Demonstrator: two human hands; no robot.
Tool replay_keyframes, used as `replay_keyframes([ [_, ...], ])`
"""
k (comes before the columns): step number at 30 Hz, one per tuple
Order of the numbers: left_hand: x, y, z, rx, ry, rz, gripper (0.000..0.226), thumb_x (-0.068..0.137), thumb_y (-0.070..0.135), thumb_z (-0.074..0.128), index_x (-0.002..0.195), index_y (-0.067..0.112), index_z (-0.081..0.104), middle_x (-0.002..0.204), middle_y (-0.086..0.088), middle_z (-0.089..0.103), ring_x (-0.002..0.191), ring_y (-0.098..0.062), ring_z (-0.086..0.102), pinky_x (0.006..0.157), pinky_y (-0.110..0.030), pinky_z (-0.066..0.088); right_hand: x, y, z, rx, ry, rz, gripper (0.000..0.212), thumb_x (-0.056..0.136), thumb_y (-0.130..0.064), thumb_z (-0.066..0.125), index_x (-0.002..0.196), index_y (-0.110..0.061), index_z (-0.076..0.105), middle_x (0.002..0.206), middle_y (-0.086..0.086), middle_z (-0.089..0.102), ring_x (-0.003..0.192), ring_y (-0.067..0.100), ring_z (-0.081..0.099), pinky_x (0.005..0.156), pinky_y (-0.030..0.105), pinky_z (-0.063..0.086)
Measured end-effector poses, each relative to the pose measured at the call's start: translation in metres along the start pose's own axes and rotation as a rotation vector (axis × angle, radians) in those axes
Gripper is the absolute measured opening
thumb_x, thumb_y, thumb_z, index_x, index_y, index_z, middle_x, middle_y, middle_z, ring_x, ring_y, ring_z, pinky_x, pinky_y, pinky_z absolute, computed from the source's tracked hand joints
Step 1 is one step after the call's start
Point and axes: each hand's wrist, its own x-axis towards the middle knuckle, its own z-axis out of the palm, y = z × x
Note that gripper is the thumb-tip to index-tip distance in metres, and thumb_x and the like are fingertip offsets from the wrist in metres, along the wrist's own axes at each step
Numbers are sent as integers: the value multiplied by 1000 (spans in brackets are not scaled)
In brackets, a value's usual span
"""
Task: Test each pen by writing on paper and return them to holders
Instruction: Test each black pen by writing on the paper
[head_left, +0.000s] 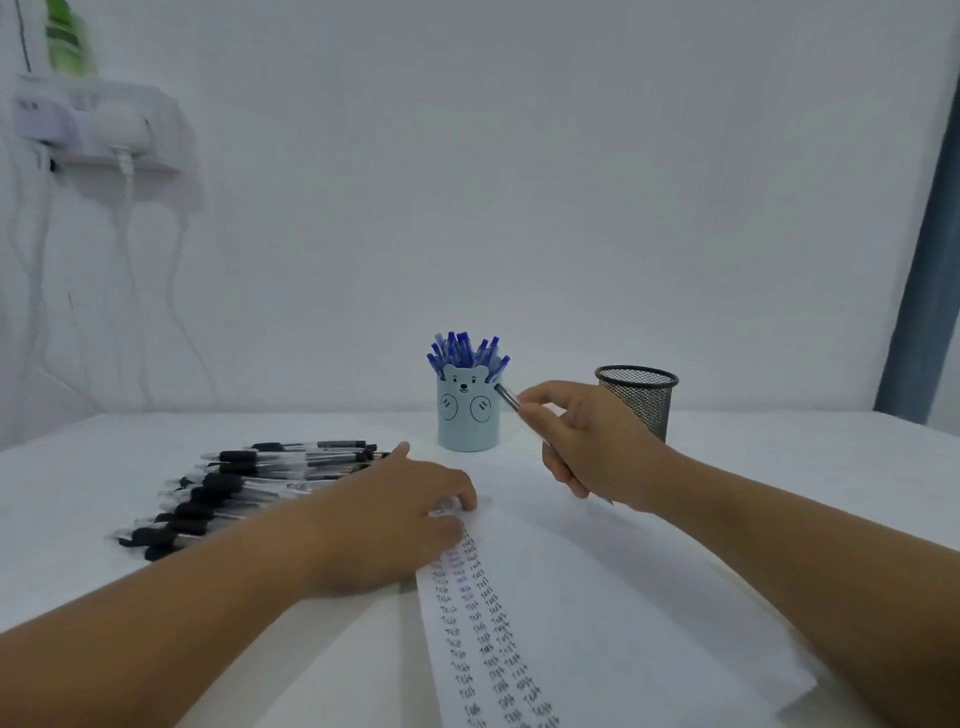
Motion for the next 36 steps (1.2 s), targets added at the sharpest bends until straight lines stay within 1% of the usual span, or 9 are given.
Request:
replay_keyframes([
  [4,-5,9,0,97,16,70,49,89,70,53,127,39,53,131,20,58,141,-6,28,106,-12,-11,-10,5,-8,-68,-12,18,15,104,-38,49,96,-32,60,49,-1,59,35,16,47,39,18,37],
  [10,-5,5,-1,75,57,77,57,81,77,56,128,44,58,135,32,54,128,21,34,120,-26,-18,-25,19,-13,-207,50,-82,14,96,-36,65,84,-29,62,56,-7,61,56,17,62,61,36,54],
  [13,-5,2,-1,83,59,90,58,82,77,54,130,45,59,135,34,54,130,21,36,119,-25,-16,-26,24,-14,-165,92,-144,10,96,-25,66,89,-27,60,61,-5,58,58,19,58,60,33,49],
  [16,-3,-1,0,82,65,93,52,84,73,55,129,46,59,133,36,54,127,23,36,121,-27,-15,-27,23,-15,-24,128,-66,8,97,-12,60,92,-18,64,74,11,68,52,6,53,54,16,41],
  [19,-3,-2,0,79,74,106,47,85,70,57,126,47,60,132,34,56,128,21,38,121,-27,-16,-30,24,-13,46,130,-23,16,92,-3,56,88,-14,67,76,18,67,53,5,50,51,13,37],
  [24,-2,-4,0,85,90,107,52,81,76,55,124,48,61,130,35,56,127,21,40,122,-29,-15,-30,26,-13,35,159,-69,15,85,-5,61,79,-18,65,53,-6,51,50,10,42,54,23,38],
  [29,-3,-6,0,52,76,133,79,64,97,37,124,50,60,129,36,57,125,19,44,120,-29,-15,-30,28,-13,-2,139,-72,16,85,-7,64,77,-21,65,51,-11,51,49,8,40,55,25,37],
  [33,-2,-5,1,83,96,116,56,79,80,52,124,48,61,130,36,56,127,19,41,121,-27,-15,-31,29,-16,-37,125,-74,16,84,-7,63,77,-21,64,50,-12,50,48,7,39,54,25,36],
  [36,-3,-5,1,88,104,111,53,81,77,53,125,48,60,130,36,56,129,19,39,122,-27,-14,-31,31,-15,-53,124,-83,15,83,-9,62,75,-21,62,48,-12,47,48,8,37,55,26,34],
])
